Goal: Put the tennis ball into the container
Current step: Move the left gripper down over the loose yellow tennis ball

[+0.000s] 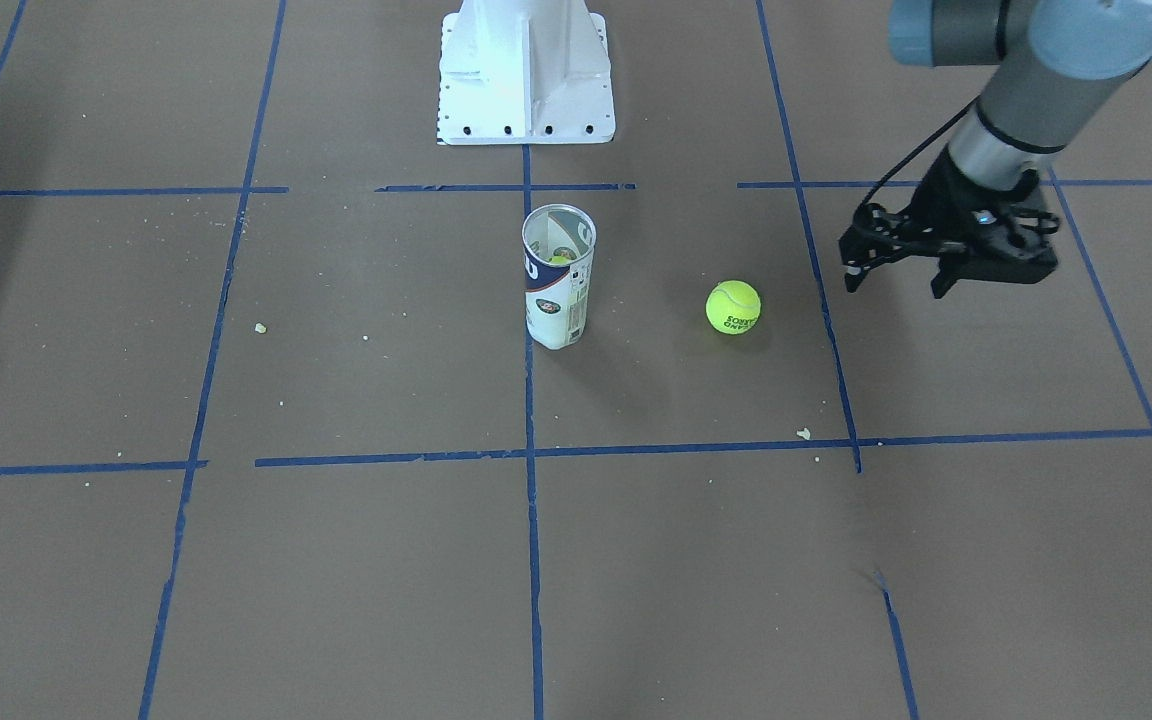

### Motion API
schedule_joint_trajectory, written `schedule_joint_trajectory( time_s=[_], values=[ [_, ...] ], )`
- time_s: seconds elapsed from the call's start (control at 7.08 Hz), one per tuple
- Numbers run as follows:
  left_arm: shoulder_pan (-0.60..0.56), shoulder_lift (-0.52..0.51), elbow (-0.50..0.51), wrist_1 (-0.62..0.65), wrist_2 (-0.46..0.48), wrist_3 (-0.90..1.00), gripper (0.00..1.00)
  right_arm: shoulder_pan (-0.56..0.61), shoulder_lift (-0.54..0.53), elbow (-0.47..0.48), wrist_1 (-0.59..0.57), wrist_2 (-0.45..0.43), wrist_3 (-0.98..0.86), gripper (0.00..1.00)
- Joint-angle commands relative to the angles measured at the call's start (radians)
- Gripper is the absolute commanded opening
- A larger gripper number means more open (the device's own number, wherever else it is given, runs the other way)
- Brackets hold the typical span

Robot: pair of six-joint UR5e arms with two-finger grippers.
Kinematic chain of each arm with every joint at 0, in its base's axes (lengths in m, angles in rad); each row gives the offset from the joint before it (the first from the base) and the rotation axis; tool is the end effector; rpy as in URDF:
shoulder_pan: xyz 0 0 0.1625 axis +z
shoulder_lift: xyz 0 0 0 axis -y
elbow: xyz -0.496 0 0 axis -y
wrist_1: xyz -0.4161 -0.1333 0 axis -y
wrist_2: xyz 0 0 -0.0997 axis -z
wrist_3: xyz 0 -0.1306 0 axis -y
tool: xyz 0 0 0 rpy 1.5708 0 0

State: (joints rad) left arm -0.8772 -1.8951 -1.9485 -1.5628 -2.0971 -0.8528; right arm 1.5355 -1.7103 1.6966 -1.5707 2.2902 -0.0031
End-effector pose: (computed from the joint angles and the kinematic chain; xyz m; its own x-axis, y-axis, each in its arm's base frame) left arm 0.3473 -0.5236 0.3870 0.6724 0.0811 -0.7358 0.0227 0.9913 0.1300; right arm 0.0315 -0.4468 0.7590 0.7519 -0.0207 0.6589 0.0376 0.9992 -0.0116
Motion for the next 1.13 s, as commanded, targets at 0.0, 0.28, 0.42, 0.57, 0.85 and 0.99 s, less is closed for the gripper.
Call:
schedule_joint_trajectory(
  time_s=[0.0, 0.28, 0.42, 0.57, 0.85, 0.99],
  values=[
    [0.165, -0.064, 0.06, -0.009, 0.082, -0.171, 1.0, 0.0, 0.0, 0.0, 0.0, 0.0, 0.0, 1.0],
    [0.21, -0.064, 0.095, -0.075, 0.126, -0.221, 1.0, 0.0, 0.0, 0.0, 0.0, 0.0, 0.0, 1.0],
    [0.211, -0.064, 0.117, -0.095, 0.126, -0.238, 1.0, 0.0, 0.0, 0.0, 0.0, 0.0, 0.0, 1.0],
    [0.216, -0.062, 0.138, -0.123, 0.126, -0.238, 1.0, 0.0, 0.0, 0.0, 0.0, 0.0, 0.0, 1.0],
    [0.224, -0.061, 0.163, -0.135, 0.127, -0.236, 1.0, 0.0, 0.0, 0.0, 0.0, 0.0, 0.0, 1.0],
    [0.228, -0.053, 0.164, -0.154, 0.127, -0.236, 1.0, 0.0, 0.0, 0.0, 0.0, 0.0, 0.0, 1.0]
  ],
)
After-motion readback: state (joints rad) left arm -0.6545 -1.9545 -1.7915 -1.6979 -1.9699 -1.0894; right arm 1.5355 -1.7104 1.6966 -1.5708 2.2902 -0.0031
